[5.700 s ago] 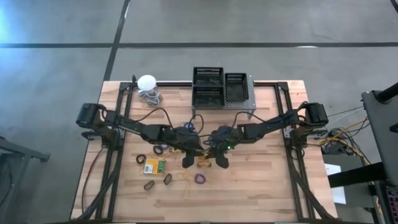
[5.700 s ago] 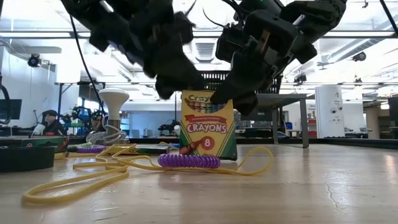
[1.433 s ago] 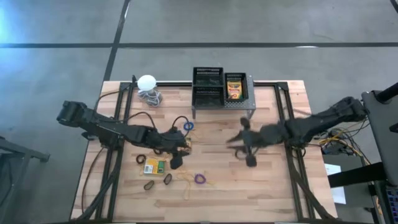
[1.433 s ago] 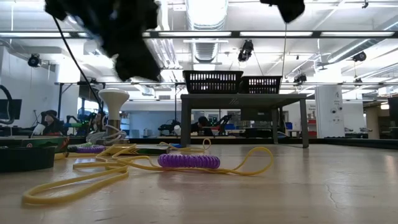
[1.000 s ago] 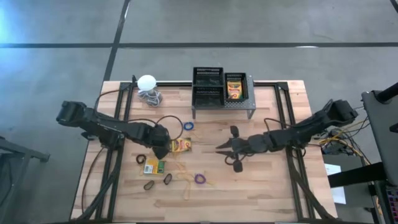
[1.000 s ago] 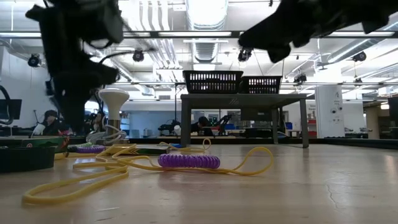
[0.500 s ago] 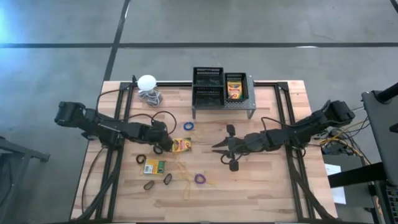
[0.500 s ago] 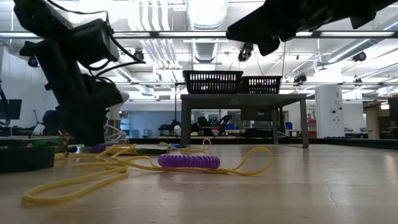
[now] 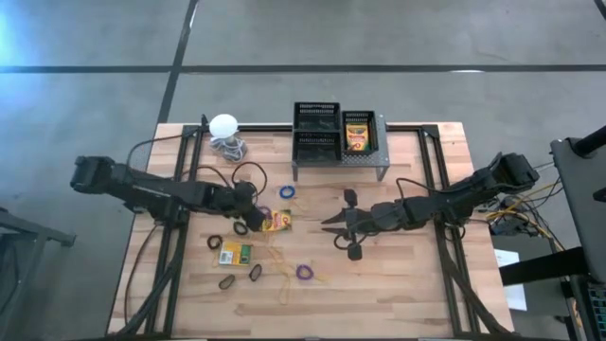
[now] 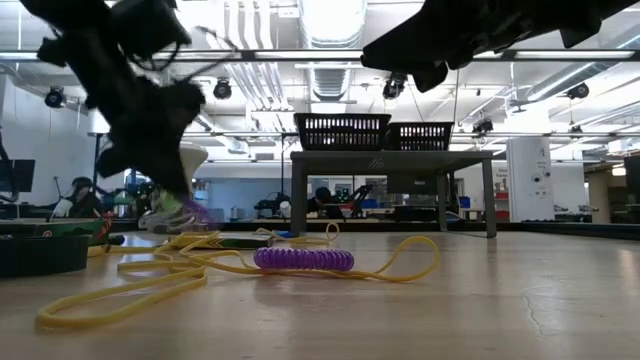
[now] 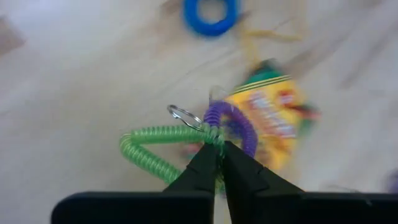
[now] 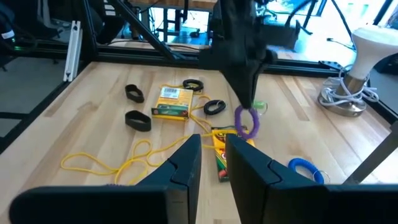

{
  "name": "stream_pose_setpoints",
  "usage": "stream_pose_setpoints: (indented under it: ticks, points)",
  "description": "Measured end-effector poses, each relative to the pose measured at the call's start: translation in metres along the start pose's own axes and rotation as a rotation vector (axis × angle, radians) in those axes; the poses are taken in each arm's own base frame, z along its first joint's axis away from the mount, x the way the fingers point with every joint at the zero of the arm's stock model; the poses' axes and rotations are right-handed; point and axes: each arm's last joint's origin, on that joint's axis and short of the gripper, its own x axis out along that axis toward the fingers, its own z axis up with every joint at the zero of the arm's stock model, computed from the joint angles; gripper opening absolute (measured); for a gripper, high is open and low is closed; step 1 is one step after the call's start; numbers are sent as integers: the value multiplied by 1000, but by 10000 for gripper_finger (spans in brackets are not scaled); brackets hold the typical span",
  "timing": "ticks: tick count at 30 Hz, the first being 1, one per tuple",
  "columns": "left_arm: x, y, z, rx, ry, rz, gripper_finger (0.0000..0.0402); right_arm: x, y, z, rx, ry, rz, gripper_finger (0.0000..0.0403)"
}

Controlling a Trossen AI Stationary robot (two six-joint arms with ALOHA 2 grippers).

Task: Pick & Place Office Desk Supplies
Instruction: Put the green spring keychain into the top left black bin

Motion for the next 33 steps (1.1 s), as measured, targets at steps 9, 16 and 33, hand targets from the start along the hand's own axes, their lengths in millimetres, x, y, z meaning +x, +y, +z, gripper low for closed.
stream_pose_setpoints:
  ticks: [9, 16, 33]
  points:
    - [-4, -15, 7, 70, -53, -161, 28, 0, 0, -1, 2, 4, -1, 63]
    - [31, -35, -2, 146, -63, -221, 28, 0, 0, -2, 2, 5, -4, 70]
    - [45, -31, 0, 153, 22, -250, 150, 1, -4, -2, 5, 6, -15, 65]
